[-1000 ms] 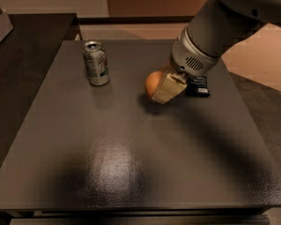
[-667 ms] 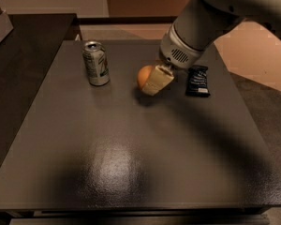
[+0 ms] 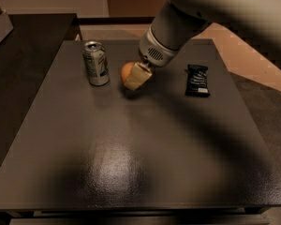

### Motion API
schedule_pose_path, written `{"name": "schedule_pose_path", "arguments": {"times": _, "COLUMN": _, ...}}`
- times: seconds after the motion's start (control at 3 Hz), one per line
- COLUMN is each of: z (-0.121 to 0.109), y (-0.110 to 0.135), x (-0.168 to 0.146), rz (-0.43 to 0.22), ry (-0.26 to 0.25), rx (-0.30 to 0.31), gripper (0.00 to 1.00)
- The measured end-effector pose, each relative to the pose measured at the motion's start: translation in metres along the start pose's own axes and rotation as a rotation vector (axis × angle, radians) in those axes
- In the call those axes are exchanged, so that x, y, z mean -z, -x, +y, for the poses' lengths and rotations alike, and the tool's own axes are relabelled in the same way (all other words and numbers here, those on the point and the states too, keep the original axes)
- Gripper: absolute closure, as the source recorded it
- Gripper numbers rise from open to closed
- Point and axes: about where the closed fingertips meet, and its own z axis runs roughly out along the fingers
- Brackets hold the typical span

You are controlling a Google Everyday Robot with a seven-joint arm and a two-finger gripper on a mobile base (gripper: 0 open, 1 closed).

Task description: Move orange near 7up can

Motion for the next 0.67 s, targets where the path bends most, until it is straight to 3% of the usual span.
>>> {"name": "schedule_pose_path", "arguments": {"times": 0.33, "z": 0.003, "y": 0.014, "x": -0.020, "rz": -0.015, "ry": -0.001, "rx": 0.028, "gripper": 1.00}}
{"name": "schedule_pose_path", "arguments": {"times": 0.67, "z": 0.006, "y": 0.018, "x": -0.035, "rz": -0.012, "ry": -0.006, "rx": 0.039, "gripper": 0.84}}
